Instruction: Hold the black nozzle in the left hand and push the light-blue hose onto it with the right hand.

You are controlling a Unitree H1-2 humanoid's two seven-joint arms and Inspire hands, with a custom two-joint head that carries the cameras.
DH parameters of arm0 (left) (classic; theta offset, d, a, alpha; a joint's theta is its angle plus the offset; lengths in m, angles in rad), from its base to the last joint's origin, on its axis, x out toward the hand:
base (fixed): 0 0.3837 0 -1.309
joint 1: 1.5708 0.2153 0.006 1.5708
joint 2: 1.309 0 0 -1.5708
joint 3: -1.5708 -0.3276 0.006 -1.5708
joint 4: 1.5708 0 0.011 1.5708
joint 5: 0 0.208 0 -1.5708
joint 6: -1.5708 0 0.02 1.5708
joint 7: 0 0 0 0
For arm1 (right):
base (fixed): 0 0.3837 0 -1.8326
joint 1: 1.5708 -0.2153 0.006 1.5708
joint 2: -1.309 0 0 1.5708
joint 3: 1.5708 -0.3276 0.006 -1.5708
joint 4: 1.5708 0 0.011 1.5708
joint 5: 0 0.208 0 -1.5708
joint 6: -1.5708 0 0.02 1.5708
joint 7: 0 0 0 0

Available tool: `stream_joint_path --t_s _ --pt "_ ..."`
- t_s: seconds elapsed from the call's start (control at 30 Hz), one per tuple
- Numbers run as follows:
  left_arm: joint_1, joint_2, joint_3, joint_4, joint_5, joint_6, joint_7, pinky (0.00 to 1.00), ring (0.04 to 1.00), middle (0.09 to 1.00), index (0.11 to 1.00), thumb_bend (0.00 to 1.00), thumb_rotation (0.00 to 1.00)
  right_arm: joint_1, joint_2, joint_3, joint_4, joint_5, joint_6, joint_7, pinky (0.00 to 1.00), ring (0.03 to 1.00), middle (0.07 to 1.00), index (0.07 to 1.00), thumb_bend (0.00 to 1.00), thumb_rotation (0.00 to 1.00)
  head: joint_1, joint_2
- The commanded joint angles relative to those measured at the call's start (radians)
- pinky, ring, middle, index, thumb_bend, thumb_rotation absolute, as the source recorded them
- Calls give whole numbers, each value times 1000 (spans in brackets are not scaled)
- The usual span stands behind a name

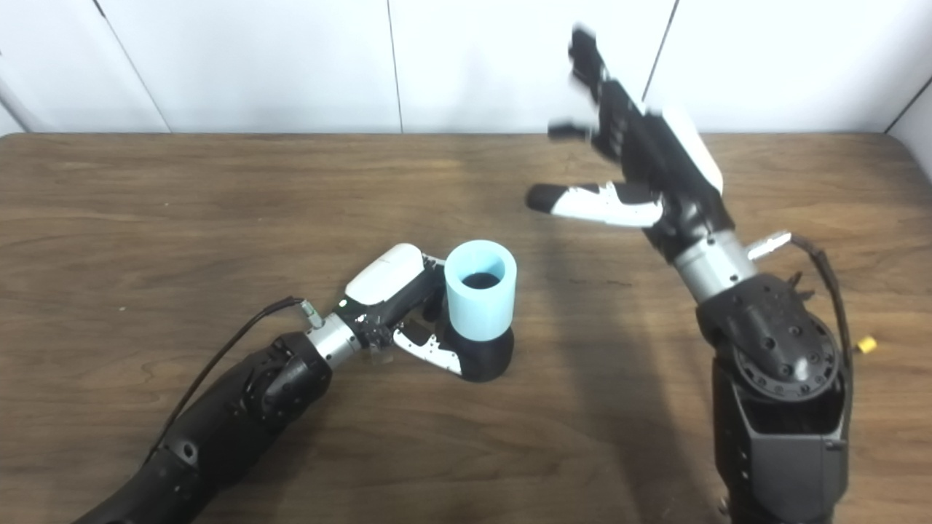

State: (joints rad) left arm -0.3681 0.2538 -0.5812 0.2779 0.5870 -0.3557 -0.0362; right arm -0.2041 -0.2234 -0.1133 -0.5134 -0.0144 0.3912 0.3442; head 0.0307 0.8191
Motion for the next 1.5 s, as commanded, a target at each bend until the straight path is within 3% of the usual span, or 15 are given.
stream_joint_path --t_s 0.0,0.07,0.1,0.17,0.33,0.4,0.57,0.7,0.83,0.87,0.93,1.03,1.2,1.33,1.47 --pt "84 38 -35 77 62 55 -76 284 368 455 524 498 0 7 -8 -23 25 42 -69 -29 629 820 935 969 695 370 1 -1" --pt "85 40 -33 74 61 58 -78 276 365 452 523 498 0 31 12 -30 43 65 -54 -50 539 697 820 850 688 317 1 -2" --pt "86 41 -32 71 60 62 -82 265 363 447 522 498 0 39 27 -32 44 76 -40 -64 491 632 754 789 627 287 0 -2" --pt "86 43 -31 68 60 66 -85 259 362 444 521 498 0 51 62 -38 41 103 -10 -98 470 605 726 759 618 261 -1 -2" --pt "87 48 -26 64 62 61 -81 276 363 446 524 498 0 78 133 -39 64 121 -37 -171 416 541 660 706 522 424 -5 -4" --pt "88 49 -23 60 59 65 -84 269 363 444 522 498 0 83 137 -32 87 120 -50 -179 409 532 660 692 524 415 -5 -4" --pt "88 48 -20 61 58 61 -80 283 369 445 522 499 0 98 114 24 142 52 -110 -189 410 539 661 672 666 73 -5 -4" --pt "89 46 -19 61 66 58 -70 276 368 440 521 498 0 117 110 69 160 5 -140 -207 430 565 682 679 763 149 -3 -9" --pt "100 43 -4 34 74 100 -70 303 382 445 526 500 0 134 127 90 173 -24 -150 -233 470 576 690 686 757 139 -3 -10" --pt "104 48 -4 4 98 146 -93 343 397 462 530 502 0 138 132 92 177 -24 -154 -238 468 578 695 691 741 127 -3 -12" --pt "111 57 0 -61 125 231 -144 536 671 748 748 826 138 144 138 95 183 -32 -161 -247 466 585 705 704 709 121 -1 -13" --pt "138 47 48 -143 96 312 -144 663 864 934 931 952 255 150 152 90 196 -35 -167 -262 478 586 709 709 694 135 3 -16" --pt "183 0 140 -194 71 342 -57 735 932 978 998 976 352 153 166 81 240 -20 -206 -274 493 587 714 714 700 124 -1 -26" --pt "200 -33 217 -203 12 346 -43 800 966 993 1000 998 386 158 178 81 261 -29 -230 -296 463 564 702 716 716 98 0 -30" --pt "197 -22 251 -200 33 315 -19 780 946 982 1000 979 376 158 179 80 289 -23 -258 -304 451 544 695 709 719 88 5 -35"
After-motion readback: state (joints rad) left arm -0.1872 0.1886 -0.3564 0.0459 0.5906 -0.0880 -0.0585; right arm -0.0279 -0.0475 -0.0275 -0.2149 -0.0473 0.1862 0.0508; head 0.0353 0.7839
